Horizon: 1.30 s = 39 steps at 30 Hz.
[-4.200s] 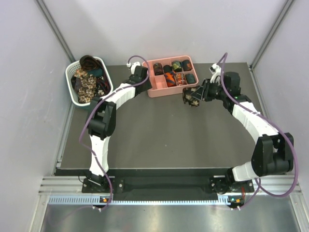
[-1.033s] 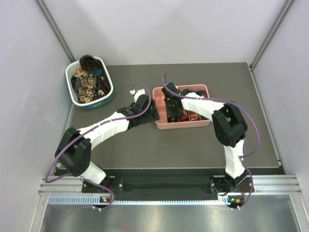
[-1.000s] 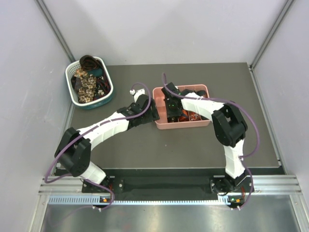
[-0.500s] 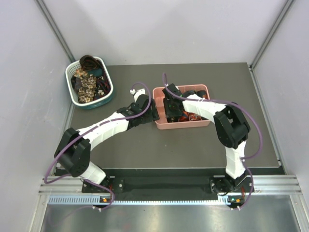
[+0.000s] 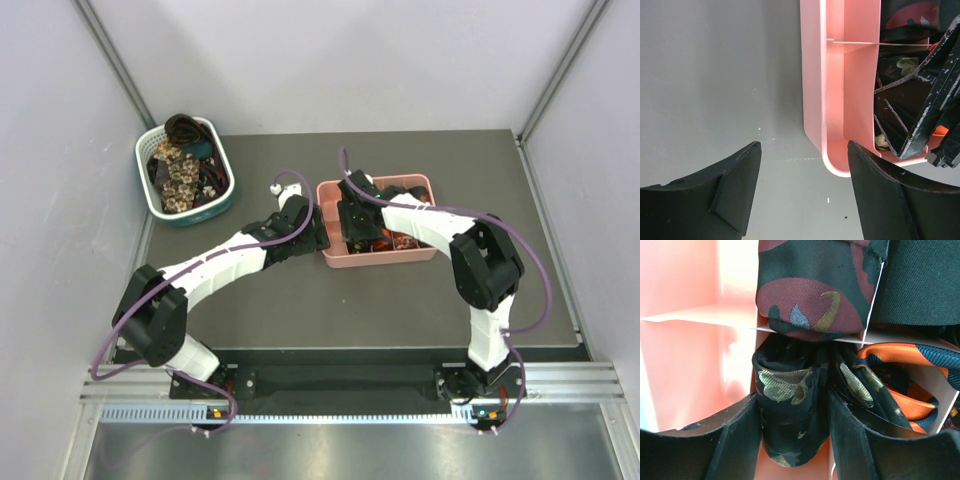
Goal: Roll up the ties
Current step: Place the rolled tie into the container
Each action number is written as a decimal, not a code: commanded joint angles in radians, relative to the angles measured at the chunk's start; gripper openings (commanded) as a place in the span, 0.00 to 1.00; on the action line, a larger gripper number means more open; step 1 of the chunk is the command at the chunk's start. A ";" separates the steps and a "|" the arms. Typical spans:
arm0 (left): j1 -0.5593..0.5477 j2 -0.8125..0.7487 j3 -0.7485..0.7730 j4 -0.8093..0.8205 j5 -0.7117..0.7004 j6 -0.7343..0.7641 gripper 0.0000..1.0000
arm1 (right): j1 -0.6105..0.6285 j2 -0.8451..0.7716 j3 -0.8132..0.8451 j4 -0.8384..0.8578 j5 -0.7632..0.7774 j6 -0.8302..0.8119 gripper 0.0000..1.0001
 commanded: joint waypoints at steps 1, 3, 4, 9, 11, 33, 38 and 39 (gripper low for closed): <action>0.000 -0.036 0.020 0.006 0.002 0.011 0.75 | 0.011 -0.026 0.036 -0.054 0.018 -0.020 0.53; -0.001 -0.033 0.021 0.006 0.006 0.014 0.75 | 0.013 -0.027 0.042 -0.058 0.016 -0.018 0.52; -0.001 -0.035 0.021 0.005 0.008 0.014 0.75 | 0.014 -0.030 0.042 -0.061 0.018 -0.018 0.52; 0.000 -0.033 0.018 0.006 0.012 0.015 0.75 | 0.014 -0.018 0.010 -0.040 0.012 -0.012 0.29; -0.001 -0.032 0.017 0.006 0.014 0.015 0.75 | 0.014 0.000 -0.028 -0.006 -0.008 -0.006 0.31; -0.001 -0.038 0.021 0.006 0.032 0.026 0.75 | 0.028 -0.050 0.022 -0.055 0.026 -0.007 0.62; -0.003 -0.044 0.023 0.008 0.035 0.028 0.75 | 0.034 -0.067 0.031 -0.060 0.033 -0.012 0.68; -0.003 -0.044 0.023 0.006 0.035 0.028 0.75 | 0.036 -0.081 0.034 -0.060 0.035 -0.015 0.68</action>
